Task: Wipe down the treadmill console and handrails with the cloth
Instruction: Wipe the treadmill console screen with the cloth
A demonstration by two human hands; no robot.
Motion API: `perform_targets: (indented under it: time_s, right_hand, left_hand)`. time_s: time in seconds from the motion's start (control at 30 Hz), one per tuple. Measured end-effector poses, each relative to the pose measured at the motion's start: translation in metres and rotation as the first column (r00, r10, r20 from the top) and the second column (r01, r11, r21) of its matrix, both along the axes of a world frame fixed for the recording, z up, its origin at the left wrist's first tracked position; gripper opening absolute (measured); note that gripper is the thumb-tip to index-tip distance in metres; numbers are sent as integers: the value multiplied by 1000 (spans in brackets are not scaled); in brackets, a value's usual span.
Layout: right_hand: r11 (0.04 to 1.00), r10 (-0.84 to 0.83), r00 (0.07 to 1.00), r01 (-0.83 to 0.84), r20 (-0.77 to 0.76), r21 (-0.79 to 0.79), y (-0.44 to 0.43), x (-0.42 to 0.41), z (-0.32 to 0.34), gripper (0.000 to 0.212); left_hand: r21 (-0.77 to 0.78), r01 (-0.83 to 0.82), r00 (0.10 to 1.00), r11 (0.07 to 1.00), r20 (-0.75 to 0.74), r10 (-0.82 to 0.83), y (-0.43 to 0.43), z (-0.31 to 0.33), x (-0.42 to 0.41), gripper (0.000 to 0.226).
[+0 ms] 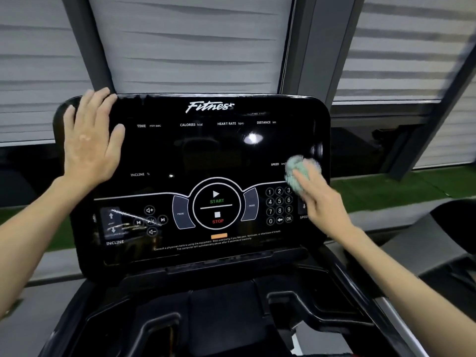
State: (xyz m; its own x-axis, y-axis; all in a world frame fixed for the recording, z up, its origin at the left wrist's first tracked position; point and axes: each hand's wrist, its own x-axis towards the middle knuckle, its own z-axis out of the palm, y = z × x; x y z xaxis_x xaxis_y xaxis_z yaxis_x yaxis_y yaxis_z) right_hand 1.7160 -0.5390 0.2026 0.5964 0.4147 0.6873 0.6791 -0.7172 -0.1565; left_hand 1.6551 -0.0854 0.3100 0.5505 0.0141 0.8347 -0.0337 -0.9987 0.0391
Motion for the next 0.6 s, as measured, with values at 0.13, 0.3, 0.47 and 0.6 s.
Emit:
perform_targets:
  time_s: [0.13,0.3,0.47,0.6]
  right_hand:
    - [983,81,980,-109,-179,-148,-24,-53,-57,72]
    - [974,181,865,-223,-469,-34,-32,-61,-52,49]
    - [933,258,819,-350,-512,-90,5,-72,-40,38]
    - [854,333,818,-472,-470,-216,73,-90,-45,35]
  left_hand:
    - [21,-26,1000,999,10,26,0,-2,0,54]
    - [31,-43,999,999,12,43,-2,-4,1,54]
    - [45,-53,999,998,13,52,-2,-4,1,55]
    - [46,-49,999,998,5,49,-3,-4,0,54]
